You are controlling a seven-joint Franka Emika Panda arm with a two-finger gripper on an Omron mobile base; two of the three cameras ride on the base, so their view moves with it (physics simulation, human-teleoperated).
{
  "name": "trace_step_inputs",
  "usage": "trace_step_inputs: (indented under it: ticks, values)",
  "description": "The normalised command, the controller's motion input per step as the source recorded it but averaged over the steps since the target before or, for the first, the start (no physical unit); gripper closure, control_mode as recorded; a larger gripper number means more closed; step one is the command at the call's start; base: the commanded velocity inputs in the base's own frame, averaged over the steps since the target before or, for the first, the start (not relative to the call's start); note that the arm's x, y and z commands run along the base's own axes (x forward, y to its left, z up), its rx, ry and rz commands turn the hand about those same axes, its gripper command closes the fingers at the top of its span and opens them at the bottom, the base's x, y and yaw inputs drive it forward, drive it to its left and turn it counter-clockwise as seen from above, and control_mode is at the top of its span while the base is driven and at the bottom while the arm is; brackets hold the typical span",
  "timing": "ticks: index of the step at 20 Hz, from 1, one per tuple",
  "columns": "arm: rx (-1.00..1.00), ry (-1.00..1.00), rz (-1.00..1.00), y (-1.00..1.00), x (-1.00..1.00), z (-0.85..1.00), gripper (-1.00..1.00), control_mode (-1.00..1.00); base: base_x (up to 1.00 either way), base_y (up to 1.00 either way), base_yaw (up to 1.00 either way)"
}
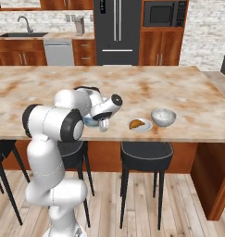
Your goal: Take the smaller bowl and place it next to the appetizer plate on the dining counter , and place the larger bowl next to the plate with cooked food.
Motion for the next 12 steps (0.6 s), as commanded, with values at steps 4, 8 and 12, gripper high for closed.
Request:
trace_step_inputs:
  ticks: [4, 8, 12]
  values:
    - [0.0, -0.03, 0.0, 0.15, 0.28, -0.31, 1.0, -1.0, 0.0, 0.0, 0.0]
    - [-0.03, -0.06, 0.0, 0.01, 0.28, -0.39, 1.0, -1.0, 0.0, 0.0, 0.0]
    - [-0.04, -0.01, 0.0, 0.0, 0.29, -0.25, 1.0, -1.0, 0.0, 0.0, 0.0]
